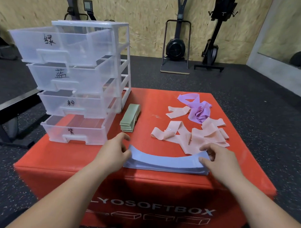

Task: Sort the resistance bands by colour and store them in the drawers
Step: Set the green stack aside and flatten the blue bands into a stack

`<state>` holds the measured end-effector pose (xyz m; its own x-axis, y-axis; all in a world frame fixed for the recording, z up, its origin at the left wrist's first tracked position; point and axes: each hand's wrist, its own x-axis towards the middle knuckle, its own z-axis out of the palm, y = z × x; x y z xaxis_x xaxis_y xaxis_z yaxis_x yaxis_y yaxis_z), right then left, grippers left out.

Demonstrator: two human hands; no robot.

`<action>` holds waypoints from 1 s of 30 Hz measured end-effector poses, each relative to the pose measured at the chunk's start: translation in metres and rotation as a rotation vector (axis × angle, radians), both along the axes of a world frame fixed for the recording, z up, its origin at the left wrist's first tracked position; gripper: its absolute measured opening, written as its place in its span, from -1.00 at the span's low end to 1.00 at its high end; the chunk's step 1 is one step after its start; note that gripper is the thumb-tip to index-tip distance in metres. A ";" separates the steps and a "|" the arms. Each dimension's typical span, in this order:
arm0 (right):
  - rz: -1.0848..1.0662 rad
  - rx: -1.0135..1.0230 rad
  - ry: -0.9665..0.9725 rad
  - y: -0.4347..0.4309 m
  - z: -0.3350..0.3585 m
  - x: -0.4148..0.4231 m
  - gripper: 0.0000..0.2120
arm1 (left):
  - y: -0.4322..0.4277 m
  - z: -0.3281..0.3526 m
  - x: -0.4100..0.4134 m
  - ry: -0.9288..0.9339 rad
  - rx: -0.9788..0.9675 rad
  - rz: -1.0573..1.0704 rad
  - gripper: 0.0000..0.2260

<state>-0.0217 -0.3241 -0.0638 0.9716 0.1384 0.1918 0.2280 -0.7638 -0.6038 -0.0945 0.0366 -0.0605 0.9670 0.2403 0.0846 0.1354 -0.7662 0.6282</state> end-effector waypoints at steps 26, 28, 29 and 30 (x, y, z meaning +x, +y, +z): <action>0.413 -0.705 -0.019 0.013 0.007 0.011 -0.32 | 0.008 -0.012 0.016 0.035 0.517 -0.456 -0.30; 0.437 -0.722 -0.025 0.012 0.008 0.015 -0.33 | 0.010 -0.011 0.017 0.030 0.515 -0.455 -0.33; 0.443 -0.722 -0.011 0.012 0.008 0.017 -0.31 | 0.011 -0.011 0.018 0.032 0.509 -0.451 -0.33; 0.450 -0.717 0.000 0.011 0.008 0.019 -0.29 | 0.011 -0.011 0.018 0.032 0.508 -0.450 -0.33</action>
